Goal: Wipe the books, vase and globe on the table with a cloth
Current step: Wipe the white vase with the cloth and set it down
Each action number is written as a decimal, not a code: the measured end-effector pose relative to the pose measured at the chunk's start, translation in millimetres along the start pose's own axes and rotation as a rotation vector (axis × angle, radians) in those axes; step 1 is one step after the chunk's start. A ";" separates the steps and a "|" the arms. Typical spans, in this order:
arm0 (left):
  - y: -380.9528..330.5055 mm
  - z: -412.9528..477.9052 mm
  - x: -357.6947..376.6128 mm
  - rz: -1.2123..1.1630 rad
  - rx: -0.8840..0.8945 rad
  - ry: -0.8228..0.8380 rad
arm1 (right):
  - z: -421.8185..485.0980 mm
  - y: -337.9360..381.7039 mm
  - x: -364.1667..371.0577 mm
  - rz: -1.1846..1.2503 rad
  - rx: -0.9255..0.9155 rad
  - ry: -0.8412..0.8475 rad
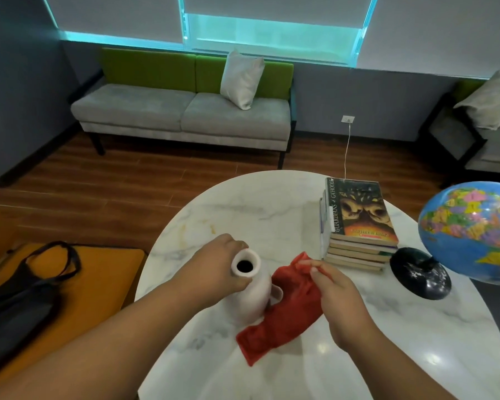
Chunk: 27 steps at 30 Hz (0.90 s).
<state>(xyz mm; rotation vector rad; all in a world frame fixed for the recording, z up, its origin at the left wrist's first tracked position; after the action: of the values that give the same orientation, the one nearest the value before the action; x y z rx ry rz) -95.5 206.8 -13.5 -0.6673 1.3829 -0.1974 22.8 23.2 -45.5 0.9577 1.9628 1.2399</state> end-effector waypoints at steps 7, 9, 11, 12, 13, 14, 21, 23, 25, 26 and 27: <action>-1.7 22.2 -0.1 0.027 -0.060 -0.039 | 2.0 -3.1 -16.7 -0.017 0.011 -0.004; -2.9 38.9 -1.0 0.014 -0.081 -0.051 | 5.7 -2.2 -22.0 -0.024 0.023 -0.007; -5.1 59.7 -0.6 0.016 -0.094 -0.057 | 11.4 -1.5 -28.6 -0.029 0.038 -0.017; -6.4 70.0 -0.3 0.025 -0.097 -0.056 | 13.8 -0.7 -31.0 -0.030 0.043 -0.021; -7.8 82.0 0.6 0.037 -0.099 -0.054 | 17.3 0.0 -33.9 -0.033 0.043 -0.024; -9.5 94.4 1.4 0.050 -0.105 -0.049 | 20.2 1.2 -36.4 -0.038 0.043 -0.026; -14.0 169.5 6.1 0.065 -0.144 -0.047 | 40.7 13.5 -41.3 -0.042 0.007 -0.004; -14.9 189.7 8.1 0.110 -0.151 -0.037 | 47.4 17.4 -40.9 -0.040 0.000 0.003; -16.3 209.9 9.5 0.150 -0.171 -0.017 | 54.9 17.0 -41.0 -0.032 -0.004 0.010; -17.8 222.4 10.8 0.169 -0.180 -0.007 | 60.5 15.8 -42.8 -0.030 -0.001 0.009; -18.2 229.0 10.4 0.189 -0.188 -0.001 | 61.6 14.9 -42.3 -0.029 0.003 0.010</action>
<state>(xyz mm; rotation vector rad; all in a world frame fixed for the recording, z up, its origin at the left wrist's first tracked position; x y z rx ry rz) 128.0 260.1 -3.5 -0.6864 1.4653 0.0837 98.9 21.7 -49.2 0.9236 1.9799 1.2281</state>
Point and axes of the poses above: each hand's wrist, its own z-axis towards the middle knuckle, its own x-axis out of the palm, y = z × x, the point moved 5 cm from there along z, towards the middle knuckle, and after that the axes turned 8 degrees about x, right-handed, at the moved point
